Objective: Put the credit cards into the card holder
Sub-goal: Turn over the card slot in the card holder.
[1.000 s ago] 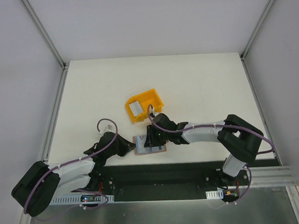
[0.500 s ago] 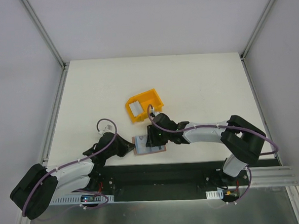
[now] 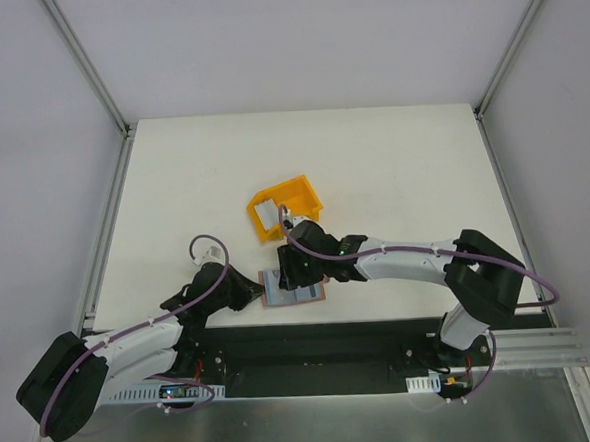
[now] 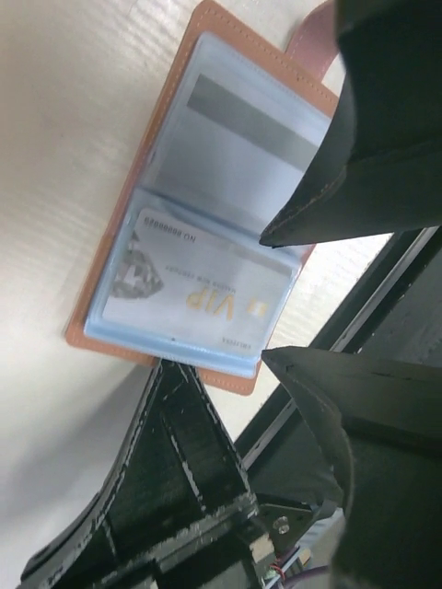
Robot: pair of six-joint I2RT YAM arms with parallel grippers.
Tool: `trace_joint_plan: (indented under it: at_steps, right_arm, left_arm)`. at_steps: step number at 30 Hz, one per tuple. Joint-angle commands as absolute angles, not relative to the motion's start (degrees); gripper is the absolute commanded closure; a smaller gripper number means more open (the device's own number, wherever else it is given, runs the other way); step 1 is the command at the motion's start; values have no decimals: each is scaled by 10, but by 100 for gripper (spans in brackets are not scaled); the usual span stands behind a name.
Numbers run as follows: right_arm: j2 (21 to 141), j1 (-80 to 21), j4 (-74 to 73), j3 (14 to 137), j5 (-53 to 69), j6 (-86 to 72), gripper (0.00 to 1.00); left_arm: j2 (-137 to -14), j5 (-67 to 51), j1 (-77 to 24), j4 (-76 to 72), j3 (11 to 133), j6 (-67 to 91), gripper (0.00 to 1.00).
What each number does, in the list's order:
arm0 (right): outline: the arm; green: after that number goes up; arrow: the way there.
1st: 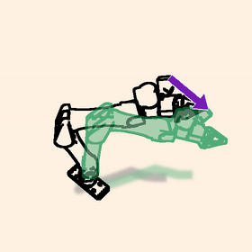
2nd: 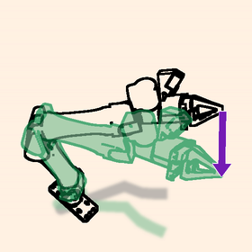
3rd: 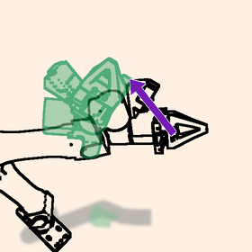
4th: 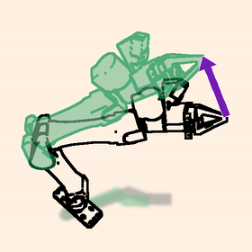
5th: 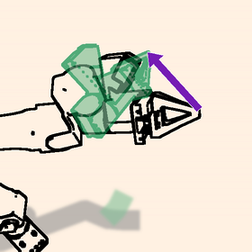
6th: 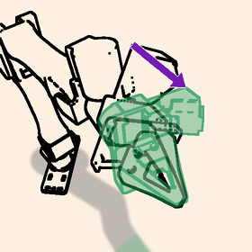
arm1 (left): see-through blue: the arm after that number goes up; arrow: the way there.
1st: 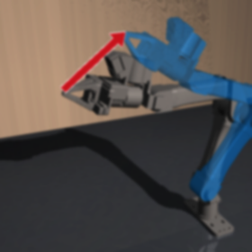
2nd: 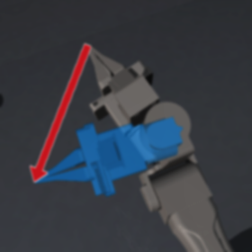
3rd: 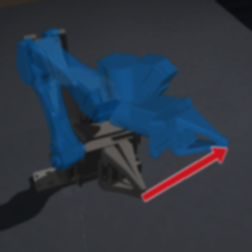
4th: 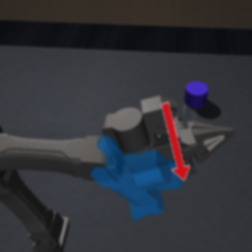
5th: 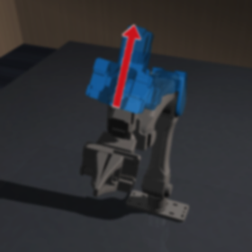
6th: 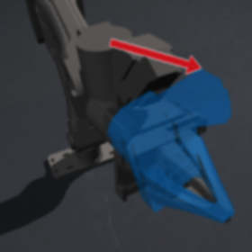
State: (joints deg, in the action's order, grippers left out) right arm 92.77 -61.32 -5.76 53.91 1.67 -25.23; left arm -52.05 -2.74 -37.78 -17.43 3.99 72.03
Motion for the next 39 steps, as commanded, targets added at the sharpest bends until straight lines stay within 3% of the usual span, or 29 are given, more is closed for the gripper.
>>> trace_joint_plan:
  at_steps: [1,7,14,20,25,34,39]
  right_arm:
    - [944,-626,-78,577,4,-243,48]
    - [975,-629,-98,598,10,-243,46]
    - [990,-628,-98,599,21,-247,46]
    - [1011,-629,-107,606,29,-257,46]
    - [1019,-628,-123,609,20,-258,47]
    - [1020,-628,-129,615,20,-258,47]
    - [1009,-628,-130,619,16,-250,47]
  left_arm:
    - [-514,-31,-375,-145,39,693,100]
    - [-513,-39,-375,-143,42,672,95]
    - [-509,-37,-374,-119,49,647,79]
    - [-503,-30,-375,-98,54,635,77]
    - [-486,-17,-374,-82,54,633,82]
    - [-478,-12,-374,-73,53,631,99]
    - [-471,-15,-374,-73,54,630,100]
